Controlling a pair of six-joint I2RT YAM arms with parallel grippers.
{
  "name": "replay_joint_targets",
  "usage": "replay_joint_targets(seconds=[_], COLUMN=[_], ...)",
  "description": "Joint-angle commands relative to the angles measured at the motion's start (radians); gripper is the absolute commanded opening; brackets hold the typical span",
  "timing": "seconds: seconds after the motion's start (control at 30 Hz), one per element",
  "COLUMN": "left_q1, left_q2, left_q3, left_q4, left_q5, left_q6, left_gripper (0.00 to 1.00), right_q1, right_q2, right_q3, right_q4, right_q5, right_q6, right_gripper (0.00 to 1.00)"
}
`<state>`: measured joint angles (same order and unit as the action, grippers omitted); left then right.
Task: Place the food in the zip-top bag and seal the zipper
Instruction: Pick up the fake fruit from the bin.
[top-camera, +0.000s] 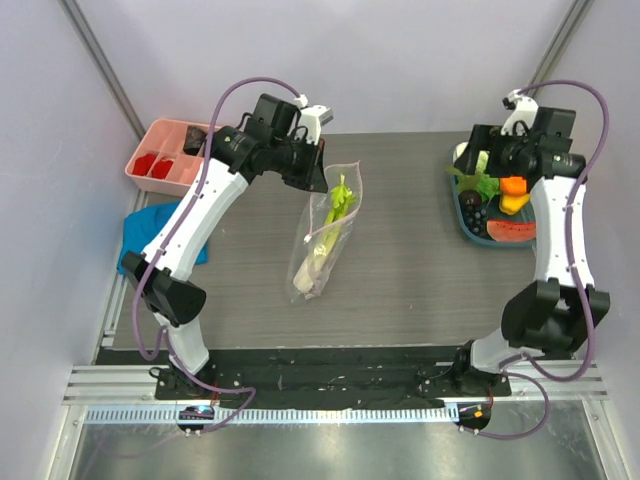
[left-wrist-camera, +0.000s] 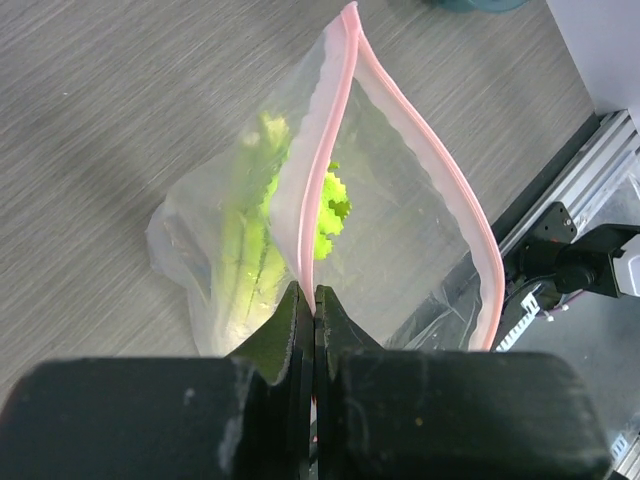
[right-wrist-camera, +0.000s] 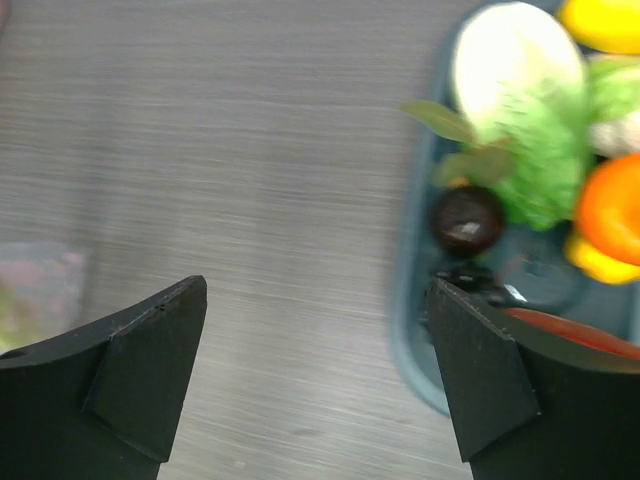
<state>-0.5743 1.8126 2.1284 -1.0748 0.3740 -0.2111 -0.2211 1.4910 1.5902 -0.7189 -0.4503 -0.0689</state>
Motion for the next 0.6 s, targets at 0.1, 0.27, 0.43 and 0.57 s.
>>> replay_joint_targets(seconds=[0.1, 0.27, 0.43, 0.57], left_q1=[-0.001, 0.001, 0.001, 0.004], left_q2=[0.007, 0.013, 0.022, 0.027], left_q3=[0.053, 0.054, 0.054, 0.057], left_q4=[0.018, 0.021, 0.019, 0.016], left_q5=[0.0, 0.003, 0.011, 0.022], left_q6=[-0.022, -0.027, -0.025, -0.027], left_gripper=[0.0, 0.0, 0.0, 0.0], right_q1=[-0.179, -0.253, -0.265, -0.267], right_q2=[0.205, 0.365, 0.46, 0.521], right_q3=[0.244, 0.349, 0.363, 0.367], right_q4=[-0.122, -0.163, -0.126, -0.059], right_q5=[0.079, 0.102, 0.148, 0.194], right_q6=[-0.221, -0.148, -0.074, -0.037], right_gripper=[0.96, 0.96, 0.97, 0.98])
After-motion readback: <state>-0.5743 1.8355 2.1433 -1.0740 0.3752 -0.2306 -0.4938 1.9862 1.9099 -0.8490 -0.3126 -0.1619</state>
